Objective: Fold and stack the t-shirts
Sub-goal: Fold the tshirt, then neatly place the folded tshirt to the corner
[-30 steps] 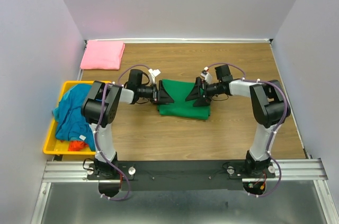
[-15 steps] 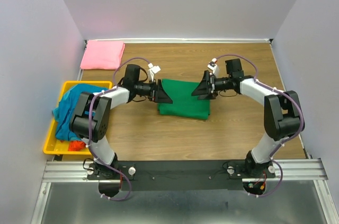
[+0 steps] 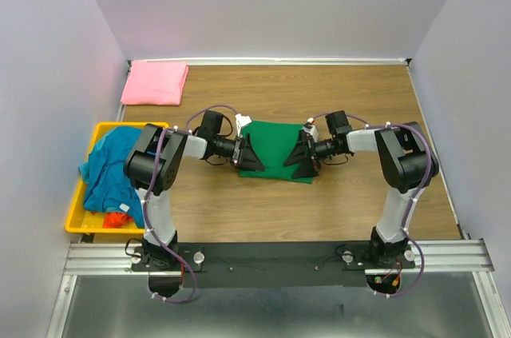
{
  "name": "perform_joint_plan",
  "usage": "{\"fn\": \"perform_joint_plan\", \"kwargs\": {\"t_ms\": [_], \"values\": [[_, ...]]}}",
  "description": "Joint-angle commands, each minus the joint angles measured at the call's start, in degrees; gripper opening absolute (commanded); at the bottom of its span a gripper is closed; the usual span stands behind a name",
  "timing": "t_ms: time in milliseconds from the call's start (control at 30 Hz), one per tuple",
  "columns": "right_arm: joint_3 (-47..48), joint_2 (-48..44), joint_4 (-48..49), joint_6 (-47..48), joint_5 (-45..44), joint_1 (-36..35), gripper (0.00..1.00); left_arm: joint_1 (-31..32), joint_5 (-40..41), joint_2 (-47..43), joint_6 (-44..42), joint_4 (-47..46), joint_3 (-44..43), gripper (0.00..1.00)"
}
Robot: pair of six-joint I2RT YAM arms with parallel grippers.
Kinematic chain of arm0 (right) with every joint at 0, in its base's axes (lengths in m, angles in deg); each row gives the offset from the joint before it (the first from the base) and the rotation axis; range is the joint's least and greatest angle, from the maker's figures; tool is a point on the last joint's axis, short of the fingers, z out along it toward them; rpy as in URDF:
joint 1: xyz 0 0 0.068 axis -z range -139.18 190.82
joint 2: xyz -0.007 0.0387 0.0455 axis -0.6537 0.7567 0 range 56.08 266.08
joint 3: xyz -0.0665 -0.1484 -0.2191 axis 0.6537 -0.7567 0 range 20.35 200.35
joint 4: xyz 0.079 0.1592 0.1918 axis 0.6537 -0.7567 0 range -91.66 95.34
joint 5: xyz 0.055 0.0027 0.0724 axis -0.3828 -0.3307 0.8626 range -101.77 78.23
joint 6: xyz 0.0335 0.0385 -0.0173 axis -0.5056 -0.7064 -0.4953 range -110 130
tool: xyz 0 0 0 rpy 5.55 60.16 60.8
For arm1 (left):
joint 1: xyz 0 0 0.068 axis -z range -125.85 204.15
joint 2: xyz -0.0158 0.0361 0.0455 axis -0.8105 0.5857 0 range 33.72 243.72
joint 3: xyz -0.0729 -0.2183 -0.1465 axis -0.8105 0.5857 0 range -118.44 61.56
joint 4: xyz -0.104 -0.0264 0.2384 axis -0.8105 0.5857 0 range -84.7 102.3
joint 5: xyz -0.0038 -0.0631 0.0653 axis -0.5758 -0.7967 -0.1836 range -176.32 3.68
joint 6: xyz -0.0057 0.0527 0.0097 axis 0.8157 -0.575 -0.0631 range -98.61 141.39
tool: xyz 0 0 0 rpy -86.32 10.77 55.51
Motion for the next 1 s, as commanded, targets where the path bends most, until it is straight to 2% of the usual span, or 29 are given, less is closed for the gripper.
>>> {"fn": "perform_joint_plan", "kwargs": {"t_ms": [0,267,367,433,467,600,700,767,800,867,900,967], "values": [[-0.9,5.2,-1.1,3.4,-5.2,4.3,1.0,-4.0,4.7,4.9,-3.5,2.7,2.4,0.95],[1.1,4.5,-7.7,10.9,-11.7,7.0,1.0,-6.3,6.1,4.6,-15.8,15.4,-1.6,0.95],[6.1,0.2,-13.8,16.5,-11.8,6.9,1.0,-7.3,6.8,0.3,-26.1,28.2,-9.7,0.95],[11.6,-2.1,-18.6,21.6,-11.2,7.0,1.0,-7.3,10.3,-2.7,-35.1,33.1,-13.7,0.95],[13.3,-3.2,-20.1,23.2,-11.4,6.9,1.0,-7.3,12.3,-4.4,-36.8,34.7,-15.4,0.95],[21.8,-7.6,-26.7,28.2,-16.6,6.4,1.0,-8.9,22.8,-16.0,-38.3,32.7,-19.5,0.95],[26.0,-9.4,-27.6,31.4,-21.5,4.7,0.99,-10.2,26.6,-21.1,-36.5,31.0,-22.5,0.95],[28.1,-10.6,-27.7,34.6,-29.8,0.7,0.99,-11.9,29.7,-22.8,-35.9,30.3,-23.9,0.95],[28.8,-10.7,-27.7,35.9,-32.6,-3.0,0.98,-12.4,33.4,-24.7,-34.2,28.2,-24.6,0.95],[30.8,-10.3,-27.2,38.8,-40.6,-7.0,0.96,-14.9,35.1,-26.8,-32.3,24.1,-25.0,0.95],[31.7,-9.8,-26.9,39.5,-43.1,-11.1,0.95,-15.7,36.0,-26.9,-31.0,23.8,-25.7,0.95],[33.4,-8.2,-26.5,41.1,-50.4,-14.8,0.9,-17.4,37.0,-25.8,-31.3,26.6,-28.9,0.95]]}}
